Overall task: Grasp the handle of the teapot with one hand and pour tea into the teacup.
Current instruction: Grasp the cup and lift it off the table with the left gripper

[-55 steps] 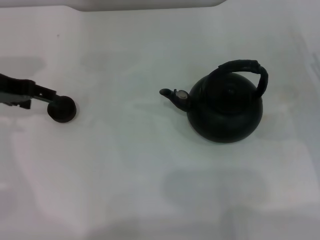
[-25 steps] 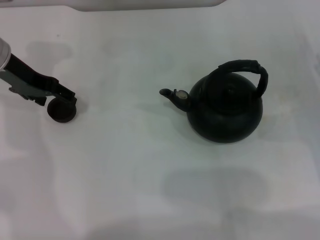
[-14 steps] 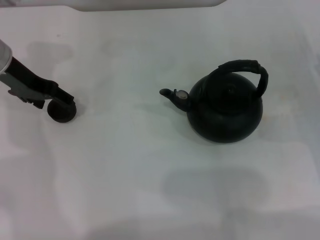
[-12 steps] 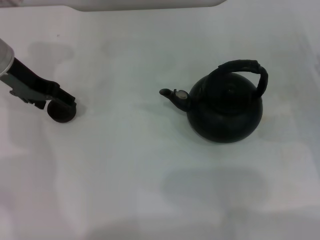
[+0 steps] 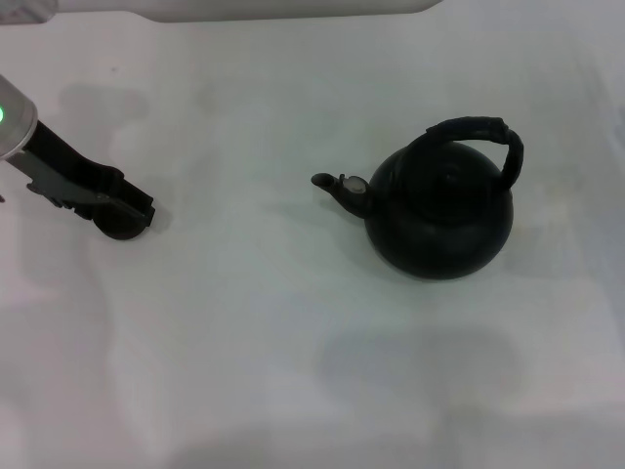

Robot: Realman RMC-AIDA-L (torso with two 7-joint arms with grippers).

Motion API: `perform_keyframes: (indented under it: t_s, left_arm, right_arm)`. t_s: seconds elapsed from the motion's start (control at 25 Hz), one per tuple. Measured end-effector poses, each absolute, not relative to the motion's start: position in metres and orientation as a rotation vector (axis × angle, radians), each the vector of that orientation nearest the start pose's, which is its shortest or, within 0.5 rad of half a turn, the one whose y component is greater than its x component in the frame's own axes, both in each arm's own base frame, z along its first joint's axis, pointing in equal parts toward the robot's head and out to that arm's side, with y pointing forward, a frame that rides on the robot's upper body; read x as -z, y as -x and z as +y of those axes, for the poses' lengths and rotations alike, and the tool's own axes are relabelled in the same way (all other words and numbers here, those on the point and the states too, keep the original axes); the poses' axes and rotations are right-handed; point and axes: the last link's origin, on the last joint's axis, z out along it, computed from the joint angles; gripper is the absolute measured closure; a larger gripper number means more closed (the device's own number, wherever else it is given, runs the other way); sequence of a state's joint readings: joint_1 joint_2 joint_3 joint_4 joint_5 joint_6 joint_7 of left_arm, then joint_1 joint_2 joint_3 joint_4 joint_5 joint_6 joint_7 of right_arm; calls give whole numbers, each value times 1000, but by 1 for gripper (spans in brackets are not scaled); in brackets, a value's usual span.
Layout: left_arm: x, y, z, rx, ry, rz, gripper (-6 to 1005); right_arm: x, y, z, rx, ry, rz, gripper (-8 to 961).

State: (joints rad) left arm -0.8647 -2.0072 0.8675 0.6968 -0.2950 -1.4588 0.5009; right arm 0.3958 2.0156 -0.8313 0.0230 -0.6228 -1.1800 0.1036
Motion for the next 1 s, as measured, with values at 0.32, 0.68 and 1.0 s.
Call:
perform_keyframes:
  t_s: [0.32,0.68,1.0]
  left_arm:
    - [-15,261,391,-536,2225,-1594,124]
    - [-13,263,394,-547,2213,-1579,124]
    - [-12,262,395,-546,2217,-1568,123]
  right_arm:
    - [-25,-391,302,-419,1597,485,139]
    - [-23,-391,300,-423,1598,494,139]
    - [-23,-391,300,-423,1597,495,139]
